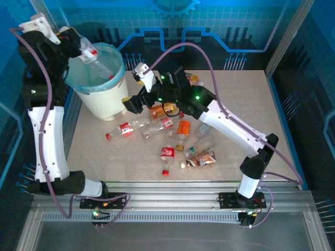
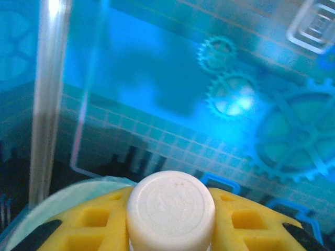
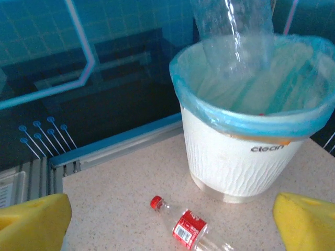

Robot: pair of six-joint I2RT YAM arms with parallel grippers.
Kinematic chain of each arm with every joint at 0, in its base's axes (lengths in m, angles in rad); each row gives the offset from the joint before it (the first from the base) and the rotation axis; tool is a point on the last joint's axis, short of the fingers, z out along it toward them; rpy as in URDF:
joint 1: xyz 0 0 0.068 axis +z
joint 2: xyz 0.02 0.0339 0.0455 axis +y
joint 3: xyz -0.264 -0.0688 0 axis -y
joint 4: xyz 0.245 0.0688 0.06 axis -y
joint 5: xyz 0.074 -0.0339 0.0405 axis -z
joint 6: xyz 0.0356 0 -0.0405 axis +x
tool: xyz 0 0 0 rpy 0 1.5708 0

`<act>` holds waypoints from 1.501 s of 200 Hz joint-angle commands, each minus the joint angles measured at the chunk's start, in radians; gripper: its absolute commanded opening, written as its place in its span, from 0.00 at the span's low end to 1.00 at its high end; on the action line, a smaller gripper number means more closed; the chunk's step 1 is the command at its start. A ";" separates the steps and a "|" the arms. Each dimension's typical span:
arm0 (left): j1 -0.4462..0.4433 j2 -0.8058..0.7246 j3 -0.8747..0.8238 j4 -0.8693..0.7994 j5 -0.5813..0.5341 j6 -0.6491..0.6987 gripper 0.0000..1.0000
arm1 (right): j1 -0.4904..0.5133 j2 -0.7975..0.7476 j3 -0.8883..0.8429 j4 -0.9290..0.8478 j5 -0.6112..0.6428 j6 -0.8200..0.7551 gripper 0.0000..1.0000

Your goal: Put the plastic bottles in the bin

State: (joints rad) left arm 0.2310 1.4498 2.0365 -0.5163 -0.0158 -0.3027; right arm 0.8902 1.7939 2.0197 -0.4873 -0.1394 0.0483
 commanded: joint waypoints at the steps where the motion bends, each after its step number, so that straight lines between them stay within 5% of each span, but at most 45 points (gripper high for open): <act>1: 0.093 0.058 0.004 0.050 0.100 -0.087 0.00 | 0.010 0.039 0.046 -0.057 -0.020 0.023 1.00; 59: 0.112 0.163 -0.166 0.119 0.084 0.026 0.00 | -0.007 0.105 0.124 -0.129 -0.024 0.042 1.00; 150: 0.092 0.165 -0.455 0.282 0.239 0.120 0.00 | -0.008 0.210 0.210 -0.196 -0.018 0.079 0.99; 243: -0.007 0.193 -0.476 0.232 0.235 0.231 0.00 | -0.020 0.203 0.228 -0.253 0.017 0.069 0.98; 258: -0.012 0.202 -0.451 0.198 0.267 0.237 0.28 | -0.019 0.189 0.202 -0.235 0.021 0.077 0.98; 300: -0.012 0.197 -0.407 0.156 0.289 0.233 0.46 | -0.021 0.161 0.161 -0.207 0.026 0.065 0.98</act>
State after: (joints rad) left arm 0.2298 1.6508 1.5894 -0.3073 0.2203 -0.0715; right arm 0.8761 1.9926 2.1811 -0.7010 -0.1253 0.1123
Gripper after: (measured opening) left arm 0.423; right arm 0.979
